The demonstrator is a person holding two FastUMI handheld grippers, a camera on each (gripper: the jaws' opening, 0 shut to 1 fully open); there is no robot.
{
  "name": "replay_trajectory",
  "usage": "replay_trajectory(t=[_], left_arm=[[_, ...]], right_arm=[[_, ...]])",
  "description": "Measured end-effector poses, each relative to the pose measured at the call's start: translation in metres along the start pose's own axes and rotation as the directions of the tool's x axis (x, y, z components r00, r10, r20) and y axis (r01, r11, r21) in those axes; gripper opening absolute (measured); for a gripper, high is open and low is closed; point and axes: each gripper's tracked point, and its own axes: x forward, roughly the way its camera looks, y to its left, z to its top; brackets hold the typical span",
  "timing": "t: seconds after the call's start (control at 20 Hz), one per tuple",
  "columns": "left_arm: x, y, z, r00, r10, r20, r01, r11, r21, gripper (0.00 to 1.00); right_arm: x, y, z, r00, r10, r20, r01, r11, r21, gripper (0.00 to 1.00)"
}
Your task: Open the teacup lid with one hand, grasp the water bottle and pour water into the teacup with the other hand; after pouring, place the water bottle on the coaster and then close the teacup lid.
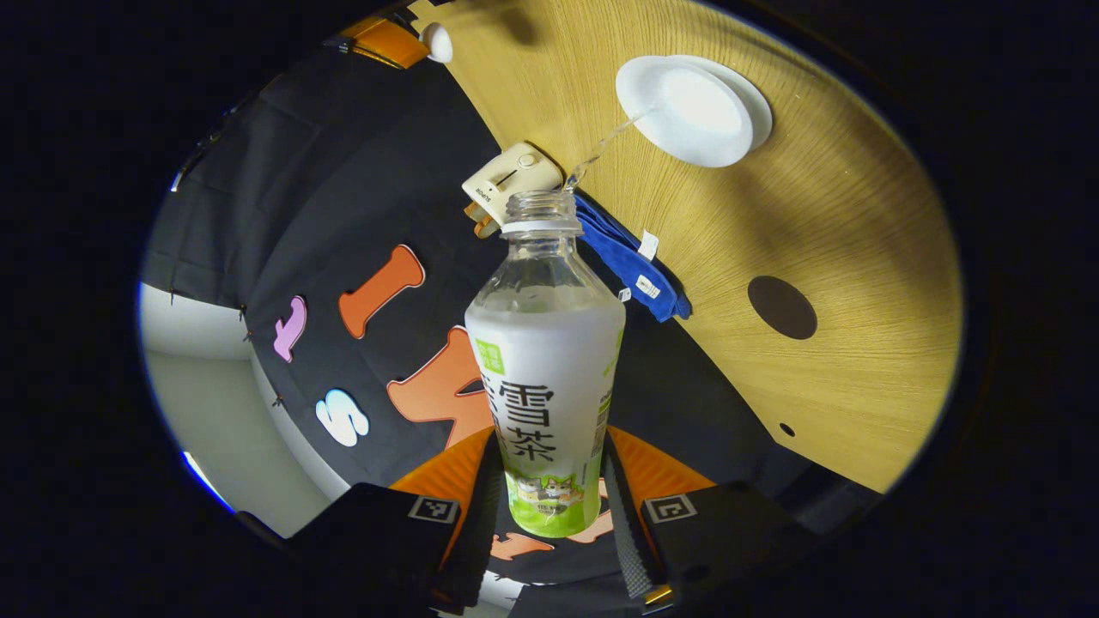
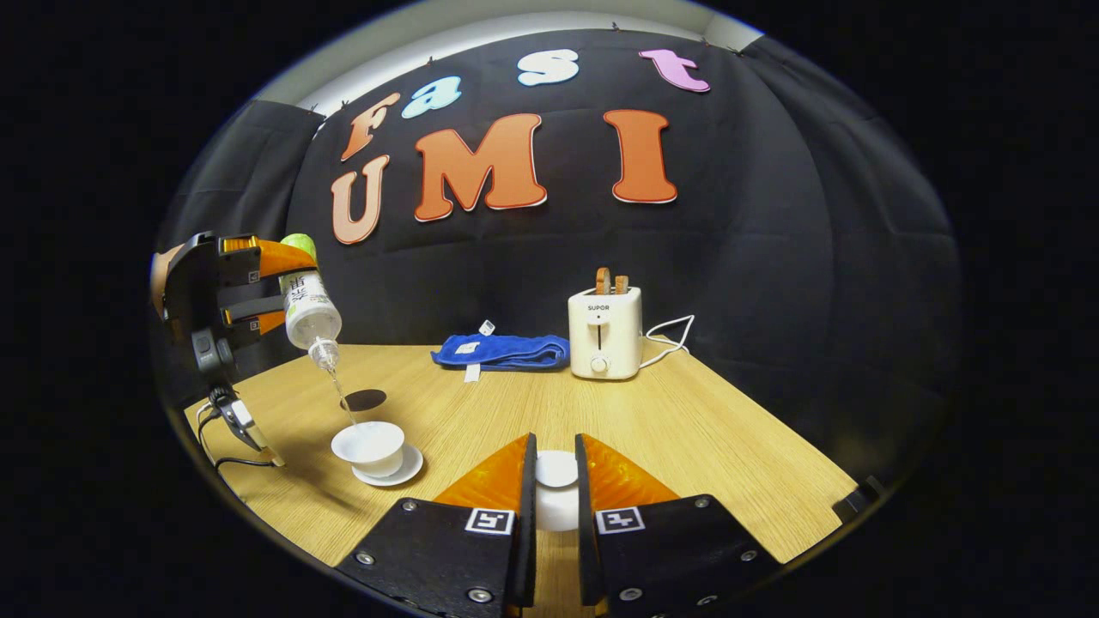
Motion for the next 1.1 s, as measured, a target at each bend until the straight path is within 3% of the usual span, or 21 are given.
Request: replay_trajectory(t=[0.4, 0.5, 0.65, 0.8, 0.9, 0.95, 1.1], left_arm=[[0.002, -0.026, 0.042, 0.998, -0.023, 0.061, 0.022, 1.000, 0.015, 0.63], [0.002, -0.028, 0.049, 0.997, -0.008, 0.080, 0.011, 0.999, -0.040, 0.62], [0.002, -0.048, 0.052, 0.997, -0.026, 0.078, 0.042, 0.978, -0.203, 0.61], [0.002, -0.061, 0.052, 0.997, -0.028, 0.073, 0.056, 0.908, -0.416, 0.67], [-0.001, -0.053, 0.038, 0.999, 0.010, 0.042, 0.014, 0.847, -0.532, 0.61], [-0.001, -0.053, 0.029, 1.000, 0.014, 0.024, 0.003, 0.796, -0.605, 0.60], [-0.004, -0.048, -0.010, 0.999, 0.021, -0.050, -0.053, 0.574, -0.817, 0.63]], right_arm=[[-0.002, 0.005, 0.001, 1.000, 0.008, -0.004, -0.008, 1.000, -0.019, 0.20], [-0.002, 0.007, 0.001, 1.000, 0.008, -0.009, -0.008, 1.000, -0.025, 0.20], [-0.004, 0.015, 0.001, 1.000, 0.024, -0.015, -0.024, 0.999, -0.026, 0.20], [-0.005, 0.024, 0.009, 0.999, 0.039, -0.005, -0.039, 0.999, -0.022, 0.20], [-0.005, 0.032, 0.016, 0.998, 0.054, 0.008, -0.054, 0.998, -0.019, 0.20], [-0.004, 0.038, 0.020, 0.998, 0.061, 0.015, -0.061, 0.998, -0.018, 0.20], [-0.002, 0.057, 0.030, 0.995, 0.088, 0.037, -0.087, 0.996, -0.021, 0.20]])
